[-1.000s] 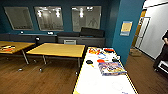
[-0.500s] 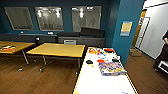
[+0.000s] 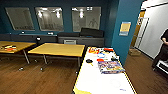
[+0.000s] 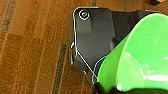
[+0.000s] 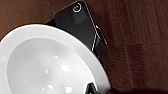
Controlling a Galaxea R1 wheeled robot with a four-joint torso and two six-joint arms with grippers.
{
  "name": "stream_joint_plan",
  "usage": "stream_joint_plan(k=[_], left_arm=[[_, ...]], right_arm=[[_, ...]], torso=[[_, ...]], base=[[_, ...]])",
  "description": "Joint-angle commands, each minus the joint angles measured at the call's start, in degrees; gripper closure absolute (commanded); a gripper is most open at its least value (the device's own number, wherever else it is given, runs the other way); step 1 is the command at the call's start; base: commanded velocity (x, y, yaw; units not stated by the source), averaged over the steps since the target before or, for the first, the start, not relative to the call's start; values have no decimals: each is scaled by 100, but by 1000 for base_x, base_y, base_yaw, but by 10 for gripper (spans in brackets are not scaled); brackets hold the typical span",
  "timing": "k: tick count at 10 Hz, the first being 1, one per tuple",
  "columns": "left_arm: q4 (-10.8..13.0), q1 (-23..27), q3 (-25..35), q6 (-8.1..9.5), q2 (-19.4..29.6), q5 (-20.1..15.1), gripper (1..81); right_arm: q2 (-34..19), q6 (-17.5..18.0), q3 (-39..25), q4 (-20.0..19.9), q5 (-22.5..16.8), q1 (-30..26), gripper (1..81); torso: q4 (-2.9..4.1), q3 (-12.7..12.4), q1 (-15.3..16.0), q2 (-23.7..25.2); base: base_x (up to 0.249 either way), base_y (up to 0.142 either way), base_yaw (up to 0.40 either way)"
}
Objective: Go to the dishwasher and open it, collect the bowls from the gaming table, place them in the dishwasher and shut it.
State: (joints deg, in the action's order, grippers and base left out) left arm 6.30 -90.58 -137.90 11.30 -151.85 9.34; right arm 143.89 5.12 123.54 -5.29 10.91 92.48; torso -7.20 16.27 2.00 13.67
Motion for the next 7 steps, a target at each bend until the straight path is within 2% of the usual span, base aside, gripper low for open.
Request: stream_joint_plan(k=[1,7], left_arm=[[90,185,0,-31,172,-257,811],[90,149,-27,-40,145,-248,811]], right_arm=[[-235,-19,-33,90,-256,-225,811],[-121,-90,-15,186,-256,-181,811]], torso=[[0,0,0,0],[0,0,-2,2]], base=[[-120,0,0],[-126,0,0]])
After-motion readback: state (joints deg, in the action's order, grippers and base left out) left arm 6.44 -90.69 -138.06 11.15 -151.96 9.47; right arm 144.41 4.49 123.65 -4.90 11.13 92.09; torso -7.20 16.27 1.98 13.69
